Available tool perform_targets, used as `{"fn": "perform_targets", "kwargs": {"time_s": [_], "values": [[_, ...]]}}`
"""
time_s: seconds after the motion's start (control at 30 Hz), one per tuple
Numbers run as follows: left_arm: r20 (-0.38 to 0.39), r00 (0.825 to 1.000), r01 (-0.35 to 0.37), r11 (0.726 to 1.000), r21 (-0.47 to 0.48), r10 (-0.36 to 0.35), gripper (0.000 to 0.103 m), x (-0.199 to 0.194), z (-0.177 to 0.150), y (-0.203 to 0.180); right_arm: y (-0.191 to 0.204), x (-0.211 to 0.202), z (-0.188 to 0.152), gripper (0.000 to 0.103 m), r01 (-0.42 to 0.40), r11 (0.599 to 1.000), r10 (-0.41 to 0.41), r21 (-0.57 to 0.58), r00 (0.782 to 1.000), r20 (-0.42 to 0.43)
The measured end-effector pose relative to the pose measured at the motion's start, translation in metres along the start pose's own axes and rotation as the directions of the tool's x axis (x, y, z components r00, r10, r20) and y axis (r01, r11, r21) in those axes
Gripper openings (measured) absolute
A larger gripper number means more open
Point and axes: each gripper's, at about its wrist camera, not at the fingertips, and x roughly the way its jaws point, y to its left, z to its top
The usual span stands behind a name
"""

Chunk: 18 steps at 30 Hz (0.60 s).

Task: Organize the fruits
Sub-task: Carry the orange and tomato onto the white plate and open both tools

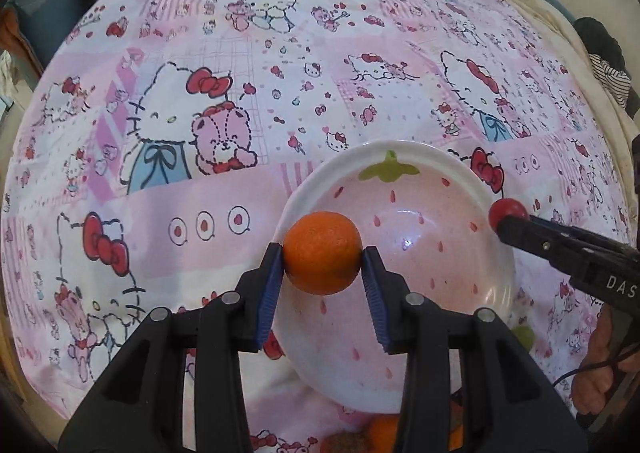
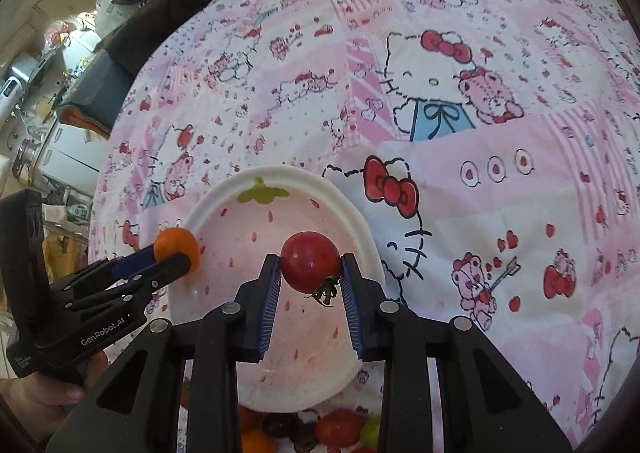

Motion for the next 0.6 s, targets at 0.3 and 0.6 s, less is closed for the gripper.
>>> {"fn": "perform_targets", "kwargs": {"time_s": [0.3, 0.6], "values": [[-0.019, 1.0, 0.013, 1.0, 0.017, -0.013, 0.037, 0.01, -0.002, -0.007, -0.009, 0.015, 0.0, 0.032, 0.002, 0.998, 0.001, 0.068, 0.999, -0.045], [0.02, 1.0, 0.004, 0.999, 0.053, -0.005, 0.059, 0.003, 0.0, -0.014, -0.006, 0.02, 0.001, 0.036, -0.006, 0.999, 0.009, 0.052, 0.999, -0.049]]}}
